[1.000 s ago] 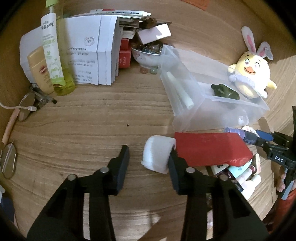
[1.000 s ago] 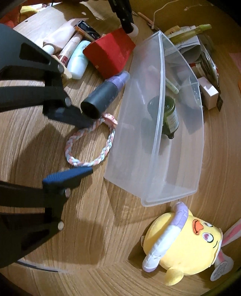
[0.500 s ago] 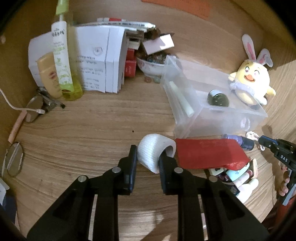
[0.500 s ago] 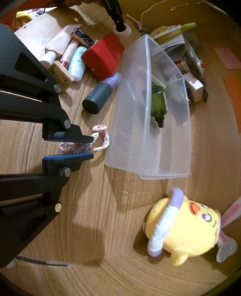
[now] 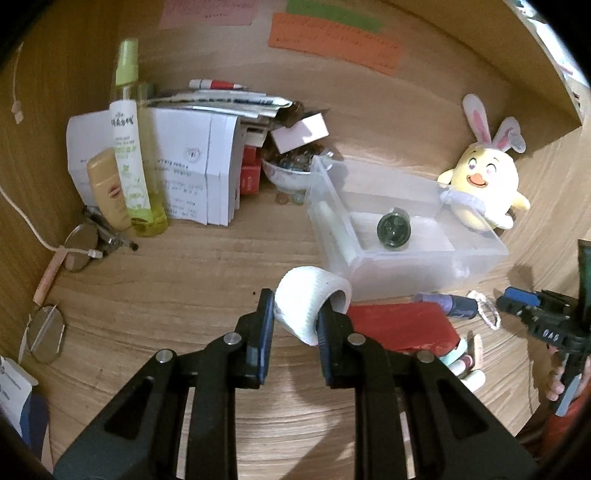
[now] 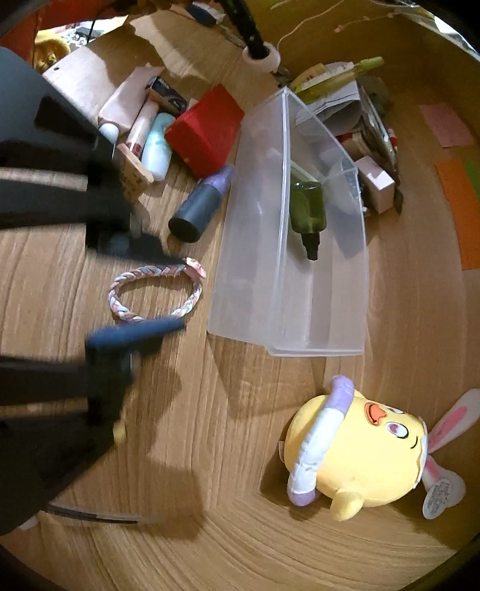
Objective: Organize objects
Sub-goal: 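Carry the tape roll into the clear bin and open the left tool while the right tool carries the bracelet, then lower the braided bracelet into the clear bin and open the right tool, then move both open tools back toward the pile of items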
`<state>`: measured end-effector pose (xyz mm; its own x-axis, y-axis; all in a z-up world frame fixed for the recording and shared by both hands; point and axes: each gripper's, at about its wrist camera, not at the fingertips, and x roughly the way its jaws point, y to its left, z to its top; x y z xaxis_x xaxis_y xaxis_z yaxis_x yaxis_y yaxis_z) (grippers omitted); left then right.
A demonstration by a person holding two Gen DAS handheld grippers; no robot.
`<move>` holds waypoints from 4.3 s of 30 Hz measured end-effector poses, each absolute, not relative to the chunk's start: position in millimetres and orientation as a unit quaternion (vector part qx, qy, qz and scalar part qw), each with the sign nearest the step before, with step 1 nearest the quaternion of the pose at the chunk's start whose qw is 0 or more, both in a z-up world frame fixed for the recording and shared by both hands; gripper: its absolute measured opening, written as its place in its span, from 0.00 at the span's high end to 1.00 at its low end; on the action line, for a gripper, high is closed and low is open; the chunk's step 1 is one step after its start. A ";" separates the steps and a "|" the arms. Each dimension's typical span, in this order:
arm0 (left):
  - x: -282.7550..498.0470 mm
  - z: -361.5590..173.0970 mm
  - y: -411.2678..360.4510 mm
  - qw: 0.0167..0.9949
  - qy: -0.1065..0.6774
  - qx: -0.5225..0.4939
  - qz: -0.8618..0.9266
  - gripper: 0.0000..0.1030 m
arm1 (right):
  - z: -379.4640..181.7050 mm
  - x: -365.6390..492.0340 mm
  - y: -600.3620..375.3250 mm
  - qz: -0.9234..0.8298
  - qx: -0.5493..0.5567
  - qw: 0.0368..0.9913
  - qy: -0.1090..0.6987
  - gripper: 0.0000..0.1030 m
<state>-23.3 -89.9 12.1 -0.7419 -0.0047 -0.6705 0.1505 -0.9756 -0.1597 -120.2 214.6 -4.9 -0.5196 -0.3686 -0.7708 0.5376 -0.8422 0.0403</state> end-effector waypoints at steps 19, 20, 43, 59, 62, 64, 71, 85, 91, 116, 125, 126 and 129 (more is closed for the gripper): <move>-45.3 54.1 -56.1 0.013 0.080 0.311 -0.947 0.79 | -34.0 -146.4 193.2 -0.849 0.437 0.264 0.138 0.85; -47.2 55.3 -54.9 0.011 0.080 0.310 -0.947 0.79 | -33.7 -146.6 194.6 -0.848 0.437 0.267 0.134 0.87; -97.7 66.1 -52.0 0.018 0.101 0.310 -0.945 0.79 | 72.9 -130.8 208.1 -0.905 0.305 0.290 0.061 0.88; -136.3 44.6 -44.4 0.016 0.102 0.351 -0.931 0.79 | 89.7 -178.3 167.7 -0.911 0.289 0.287 0.066 0.88; -142.5 36.9 -40.6 0.014 0.099 0.362 -0.927 0.79 | 80.1 -183.6 160.8 -0.907 0.300 0.289 0.069 0.88; -147.0 30.6 -37.8 0.013 0.096 0.371 -0.924 0.79 | 69.8 -187.8 155.0 -0.902 0.311 0.289 0.074 0.88; -159.2 13.6 -28.1 0.006 0.084 0.394 -0.915 0.79 | 41.2 -202.0 142.4 -0.891 0.344 0.285 0.087 0.88; -164.0 8.4 -13.9 0.010 0.042 0.395 -0.918 0.74 | 13.0 -210.5 131.1 -0.876 0.377 0.275 0.119 0.88; -159.6 10.4 -9.8 0.009 0.036 0.391 -0.920 0.58 | 9.4 -209.6 128.2 -0.874 0.380 0.275 0.127 0.87; -110.3 50.7 -20.4 0.011 0.057 0.344 -0.937 0.10 | 55.8 -169.8 140.9 -0.900 0.309 0.277 0.134 0.28; -82.4 60.9 -31.4 0.018 0.055 0.335 -0.940 0.08 | 64.9 -139.2 158.3 -0.906 0.286 0.277 0.144 0.22; -79.3 61.3 -31.5 0.018 0.053 0.334 -0.941 0.08 | 64.6 -136.3 159.0 -0.906 0.285 0.278 0.146 0.22; -70.1 59.9 -30.6 0.019 0.048 0.337 -0.940 0.07 | 62.1 -127.9 159.7 -0.905 0.285 0.277 0.150 0.22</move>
